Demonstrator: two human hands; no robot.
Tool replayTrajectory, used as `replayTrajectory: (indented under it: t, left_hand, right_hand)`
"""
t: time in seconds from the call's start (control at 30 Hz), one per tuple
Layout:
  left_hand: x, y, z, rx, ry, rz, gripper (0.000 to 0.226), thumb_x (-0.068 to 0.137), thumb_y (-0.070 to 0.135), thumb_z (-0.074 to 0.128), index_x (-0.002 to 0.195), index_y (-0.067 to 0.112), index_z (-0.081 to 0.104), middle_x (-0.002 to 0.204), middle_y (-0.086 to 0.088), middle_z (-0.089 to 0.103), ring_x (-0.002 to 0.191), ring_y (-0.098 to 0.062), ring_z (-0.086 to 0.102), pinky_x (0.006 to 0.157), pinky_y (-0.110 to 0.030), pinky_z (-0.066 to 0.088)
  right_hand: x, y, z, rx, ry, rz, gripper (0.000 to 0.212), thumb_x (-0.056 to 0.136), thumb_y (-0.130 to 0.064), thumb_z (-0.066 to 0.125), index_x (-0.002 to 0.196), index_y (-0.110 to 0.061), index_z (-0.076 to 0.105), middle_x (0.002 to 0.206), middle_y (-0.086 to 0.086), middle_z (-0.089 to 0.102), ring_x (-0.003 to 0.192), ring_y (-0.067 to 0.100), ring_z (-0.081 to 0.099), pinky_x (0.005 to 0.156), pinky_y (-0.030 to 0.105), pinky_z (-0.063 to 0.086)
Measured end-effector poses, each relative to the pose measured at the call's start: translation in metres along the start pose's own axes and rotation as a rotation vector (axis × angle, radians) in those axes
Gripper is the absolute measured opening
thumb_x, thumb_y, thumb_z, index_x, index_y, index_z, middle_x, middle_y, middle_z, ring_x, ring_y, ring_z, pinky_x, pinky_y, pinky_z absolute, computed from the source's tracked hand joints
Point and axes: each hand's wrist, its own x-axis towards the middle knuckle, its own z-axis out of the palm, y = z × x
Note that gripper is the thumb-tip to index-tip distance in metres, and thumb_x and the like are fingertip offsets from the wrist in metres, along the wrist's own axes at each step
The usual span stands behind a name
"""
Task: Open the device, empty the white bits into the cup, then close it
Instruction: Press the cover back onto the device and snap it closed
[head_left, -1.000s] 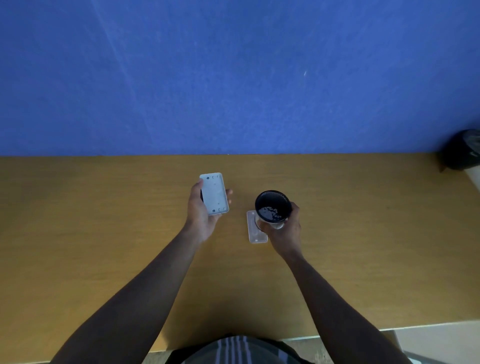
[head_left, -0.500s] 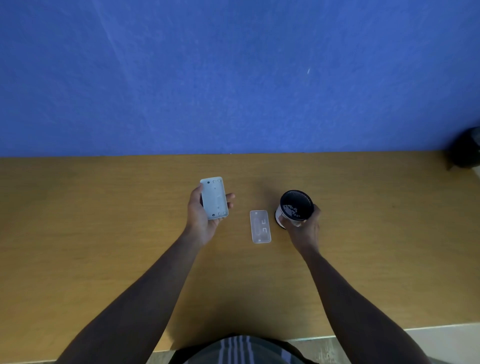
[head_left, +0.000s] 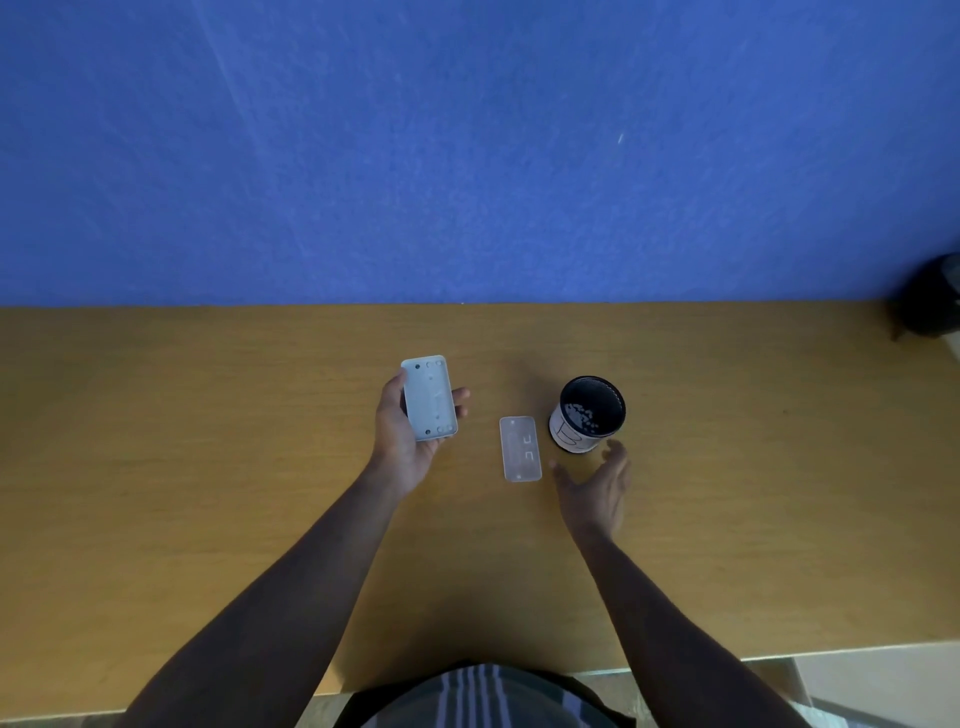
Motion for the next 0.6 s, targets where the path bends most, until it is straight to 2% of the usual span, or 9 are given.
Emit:
replayTrajectory:
  t: [0.07,0.13,0.23,0.4,0.6]
  left_hand:
    - [-0.001,-0.001,0.0,-0.001,0.002,0.003,0.059,0.096,0.051,0.039,0.137,0.009,0.047,0.127,-0.035,0.057,0.083,-0.029,0.066,0.061,-0.031,0.054]
    - [-0.003,-0.001,-0.001,-0.006,0.004,-0.001,0.06,0.096,0.05,0.04,0.139,0.009,0.046,0.131,-0.035,0.054,0.085,-0.03,0.066,0.062,-0.031,0.055]
    - [-0.004,-0.002,-0.004,0.005,0.007,-0.01,0.06,0.096,0.051,0.041,0.139,0.01,0.046,0.127,-0.035,0.057,0.085,-0.03,0.066,0.063,-0.031,0.055]
    - [-0.008,-0.006,-0.006,0.009,0.013,-0.053,0.056,0.095,0.052,0.04,0.132,0.012,0.053,0.111,-0.029,0.067,0.079,-0.031,0.066,0.065,-0.032,0.053]
    - [-0.008,-0.008,-0.007,0.042,-0.01,-0.053,0.052,0.096,0.053,0.038,0.125,0.014,0.056,0.106,-0.025,0.07,0.08,-0.03,0.066,0.068,-0.034,0.052]
  right_hand:
    - [-0.012,0.001,0.006,-0.074,-0.043,-0.002,0.064,0.078,-0.037,0.074,0.128,-0.014,0.043,0.128,0.008,0.055,0.117,0.028,0.049,0.082,0.044,0.049]
    - [-0.019,-0.001,0.011,-0.139,-0.105,-0.029,0.055,0.083,-0.04,0.068,0.128,-0.014,0.049,0.126,0.008,0.057,0.118,0.028,0.05,0.087,0.044,0.048]
    - [-0.021,-0.008,0.016,-0.315,-0.202,-0.132,0.054,0.089,-0.044,0.059,0.131,-0.011,0.048,0.128,0.009,0.055,0.119,0.028,0.049,0.093,0.043,0.044]
    - [-0.018,-0.028,0.026,-0.545,-0.262,-0.225,0.054,0.091,-0.05,0.054,0.127,-0.01,0.049,0.125,0.01,0.054,0.118,0.027,0.049,0.094,0.042,0.045]
    - [-0.018,-0.041,0.033,-0.412,-0.289,-0.111,0.064,0.085,-0.035,0.067,0.136,-0.009,0.039,0.129,0.014,0.053,0.119,0.031,0.05,0.093,0.045,0.048]
